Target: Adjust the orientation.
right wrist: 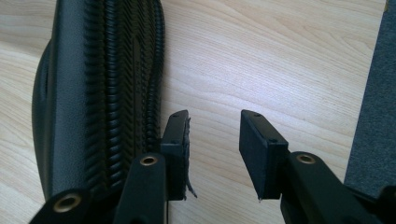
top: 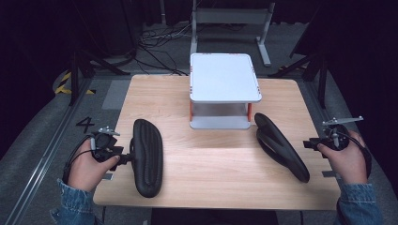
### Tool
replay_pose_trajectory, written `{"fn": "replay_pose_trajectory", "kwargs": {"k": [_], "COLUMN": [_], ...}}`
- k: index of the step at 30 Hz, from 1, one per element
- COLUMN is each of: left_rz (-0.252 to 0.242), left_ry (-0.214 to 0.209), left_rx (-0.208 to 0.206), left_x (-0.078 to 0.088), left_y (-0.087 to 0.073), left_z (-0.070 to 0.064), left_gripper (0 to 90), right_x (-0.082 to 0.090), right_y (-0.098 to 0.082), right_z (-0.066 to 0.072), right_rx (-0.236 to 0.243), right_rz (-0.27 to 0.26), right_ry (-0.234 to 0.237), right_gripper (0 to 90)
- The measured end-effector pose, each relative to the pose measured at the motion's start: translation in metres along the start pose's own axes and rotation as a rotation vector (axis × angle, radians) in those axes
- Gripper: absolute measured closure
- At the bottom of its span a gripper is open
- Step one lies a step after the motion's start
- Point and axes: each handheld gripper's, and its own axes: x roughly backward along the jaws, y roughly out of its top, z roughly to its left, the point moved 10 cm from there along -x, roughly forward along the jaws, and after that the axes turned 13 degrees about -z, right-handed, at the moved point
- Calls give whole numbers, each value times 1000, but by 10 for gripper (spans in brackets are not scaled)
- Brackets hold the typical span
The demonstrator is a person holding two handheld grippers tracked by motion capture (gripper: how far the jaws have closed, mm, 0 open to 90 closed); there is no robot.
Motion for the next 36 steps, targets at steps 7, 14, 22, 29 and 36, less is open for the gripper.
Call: {"fn": "replay_pose_trajectory", "kwargs": {"k": [7, 14, 22, 29, 36], "left_rz": [39, -1, 29, 8, -101], "left_ry": [-53, -99, -95, -102, -228], "left_rx": [65, 82, 91, 16, -40], "left_x": [-3, -9, -16, -15, -23], "left_y": [-6, 4, 4, 14, 38], "left_z": [-5, -20, -25, -42, -84], "left_gripper": [532, 490, 437, 447, 431], "right_x": [-1, -1, 1, -1, 1], "right_y": [1, 3, 6, 5, 4], "right_z": [-1, 2, 2, 2, 3], "right_rx": [-11, -12, -16, -11, -9], "right_rz": [-19, -49, -82, -80, -89], "right_ry": [7, 19, 15, 12, 16], "right_gripper": [607, 579, 555, 555, 549]}}
